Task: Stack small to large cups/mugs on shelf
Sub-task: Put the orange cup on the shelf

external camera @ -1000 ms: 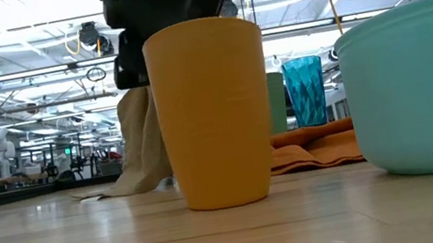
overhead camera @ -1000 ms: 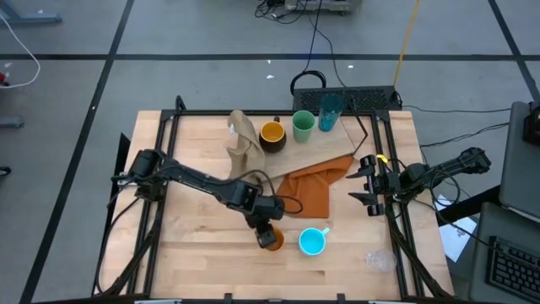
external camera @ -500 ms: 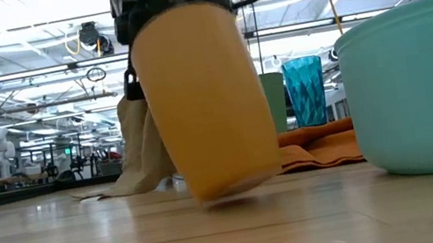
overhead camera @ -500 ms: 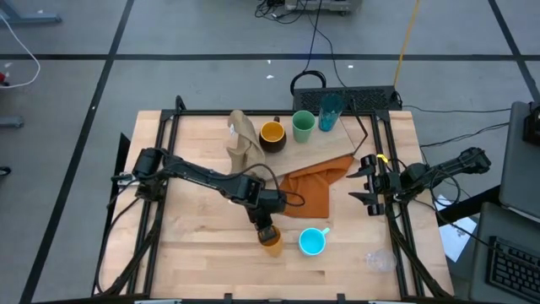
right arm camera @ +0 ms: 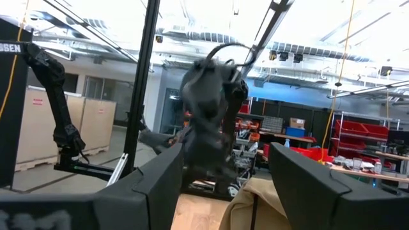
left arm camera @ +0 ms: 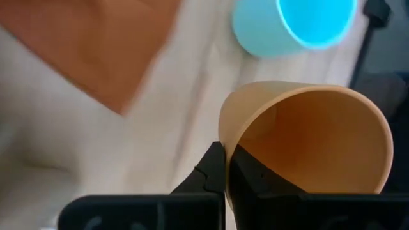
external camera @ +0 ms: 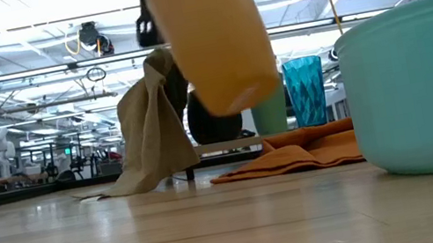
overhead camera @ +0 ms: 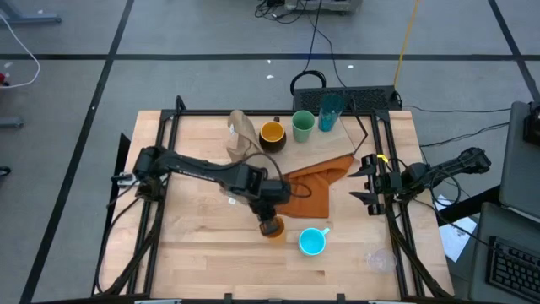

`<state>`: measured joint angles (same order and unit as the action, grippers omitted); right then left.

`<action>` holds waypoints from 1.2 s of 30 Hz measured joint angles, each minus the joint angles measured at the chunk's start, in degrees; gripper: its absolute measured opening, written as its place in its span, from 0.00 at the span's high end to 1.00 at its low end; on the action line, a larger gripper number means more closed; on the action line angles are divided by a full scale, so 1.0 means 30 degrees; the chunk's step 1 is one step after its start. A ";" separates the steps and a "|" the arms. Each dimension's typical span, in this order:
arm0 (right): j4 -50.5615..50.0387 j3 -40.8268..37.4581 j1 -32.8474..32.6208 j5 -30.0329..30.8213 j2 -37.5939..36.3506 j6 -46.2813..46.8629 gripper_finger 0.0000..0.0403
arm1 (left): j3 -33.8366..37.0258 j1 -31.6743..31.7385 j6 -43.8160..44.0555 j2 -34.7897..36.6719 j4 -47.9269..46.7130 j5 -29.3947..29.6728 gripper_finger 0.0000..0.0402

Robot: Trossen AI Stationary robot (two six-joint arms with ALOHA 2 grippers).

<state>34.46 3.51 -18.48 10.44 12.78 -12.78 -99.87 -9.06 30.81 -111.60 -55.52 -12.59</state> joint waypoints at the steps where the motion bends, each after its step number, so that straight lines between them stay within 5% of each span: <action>1: 0.0006 0.0000 0.0001 0.0000 0.0000 0.0007 0.46 | -0.0522 0.0120 -0.0224 -0.0013 -0.0471 0.0426 1.00; 11: 0.0006 -0.0001 0.0007 0.0000 -0.0005 0.0012 0.46 | -0.4807 0.2552 -0.2745 0.0009 -0.4552 0.3726 1.00; 27: 0.0006 0.0006 0.0003 -0.0004 0.0000 -0.0189 0.46 | -0.5362 0.7198 -0.7154 -0.0181 -0.2699 0.2805 1.00; 36: 0.0006 -0.0001 0.0000 0.0000 0.0000 -0.0175 0.46 | -0.5370 0.7610 -0.8615 -0.0505 -0.2942 0.2760 1.00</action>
<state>34.48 3.51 -18.48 10.44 12.78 -13.30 -115.98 13.77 4.96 -113.11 -64.34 -4.31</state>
